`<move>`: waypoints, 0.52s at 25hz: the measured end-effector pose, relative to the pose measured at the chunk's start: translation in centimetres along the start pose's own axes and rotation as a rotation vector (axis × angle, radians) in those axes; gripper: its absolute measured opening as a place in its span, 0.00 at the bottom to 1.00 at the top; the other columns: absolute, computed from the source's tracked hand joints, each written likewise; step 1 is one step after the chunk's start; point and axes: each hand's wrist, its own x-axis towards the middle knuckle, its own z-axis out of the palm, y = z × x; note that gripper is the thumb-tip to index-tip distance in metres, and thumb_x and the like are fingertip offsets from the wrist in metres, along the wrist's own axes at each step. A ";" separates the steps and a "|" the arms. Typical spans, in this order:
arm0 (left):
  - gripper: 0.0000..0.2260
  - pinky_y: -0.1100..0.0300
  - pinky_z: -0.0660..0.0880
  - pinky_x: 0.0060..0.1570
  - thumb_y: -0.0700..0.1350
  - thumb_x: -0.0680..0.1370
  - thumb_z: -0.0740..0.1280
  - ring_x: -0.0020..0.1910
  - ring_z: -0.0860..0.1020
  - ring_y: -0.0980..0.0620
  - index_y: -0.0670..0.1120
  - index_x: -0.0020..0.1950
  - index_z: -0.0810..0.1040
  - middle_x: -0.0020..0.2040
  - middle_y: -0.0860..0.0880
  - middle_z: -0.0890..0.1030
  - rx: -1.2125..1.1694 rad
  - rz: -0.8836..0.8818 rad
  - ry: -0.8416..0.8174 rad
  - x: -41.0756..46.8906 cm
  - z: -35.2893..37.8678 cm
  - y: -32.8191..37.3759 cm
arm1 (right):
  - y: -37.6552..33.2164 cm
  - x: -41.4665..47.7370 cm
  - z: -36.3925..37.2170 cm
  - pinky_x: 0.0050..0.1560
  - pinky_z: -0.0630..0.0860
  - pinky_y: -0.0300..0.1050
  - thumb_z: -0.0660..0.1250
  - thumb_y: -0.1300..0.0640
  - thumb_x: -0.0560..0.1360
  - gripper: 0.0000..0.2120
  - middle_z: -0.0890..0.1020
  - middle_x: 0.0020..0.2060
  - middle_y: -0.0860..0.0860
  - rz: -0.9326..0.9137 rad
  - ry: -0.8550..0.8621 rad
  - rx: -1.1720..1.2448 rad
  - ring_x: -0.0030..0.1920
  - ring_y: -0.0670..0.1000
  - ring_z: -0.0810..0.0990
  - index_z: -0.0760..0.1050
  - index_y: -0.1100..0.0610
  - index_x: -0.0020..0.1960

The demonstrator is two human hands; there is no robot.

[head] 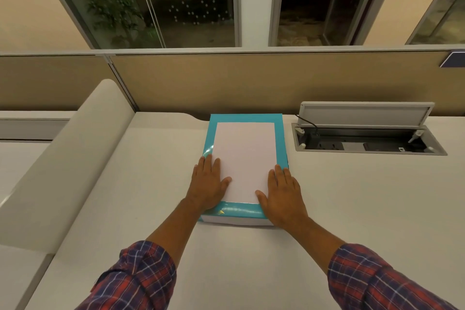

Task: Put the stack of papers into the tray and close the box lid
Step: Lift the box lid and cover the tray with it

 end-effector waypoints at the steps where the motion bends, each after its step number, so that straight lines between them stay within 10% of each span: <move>1: 0.35 0.43 0.51 0.84 0.65 0.85 0.52 0.85 0.52 0.37 0.46 0.85 0.56 0.86 0.39 0.53 0.005 0.000 0.018 0.3 -0.2 0.1 | 0.2 0.4 -0.1 0.80 0.58 0.60 0.48 0.32 0.80 0.39 0.62 0.82 0.57 -0.011 0.022 -0.014 0.82 0.62 0.61 0.60 0.56 0.82; 4: 0.40 0.42 0.48 0.84 0.72 0.81 0.46 0.86 0.49 0.39 0.48 0.86 0.53 0.87 0.41 0.50 0.008 -0.010 0.021 0.5 -0.4 0.5 | 1.1 2.9 -1.1 0.78 0.62 0.61 0.49 0.33 0.81 0.34 0.69 0.79 0.56 -0.043 0.104 -0.013 0.77 0.60 0.69 0.64 0.53 0.78; 13: 0.46 0.41 0.46 0.85 0.78 0.74 0.34 0.86 0.38 0.43 0.54 0.87 0.40 0.87 0.48 0.37 0.026 0.004 0.071 0.5 1.1 0.6 | 1.4 14.4 -3.4 0.84 0.45 0.57 0.44 0.32 0.82 0.39 0.46 0.86 0.53 -0.081 -0.012 0.008 0.85 0.59 0.47 0.46 0.55 0.85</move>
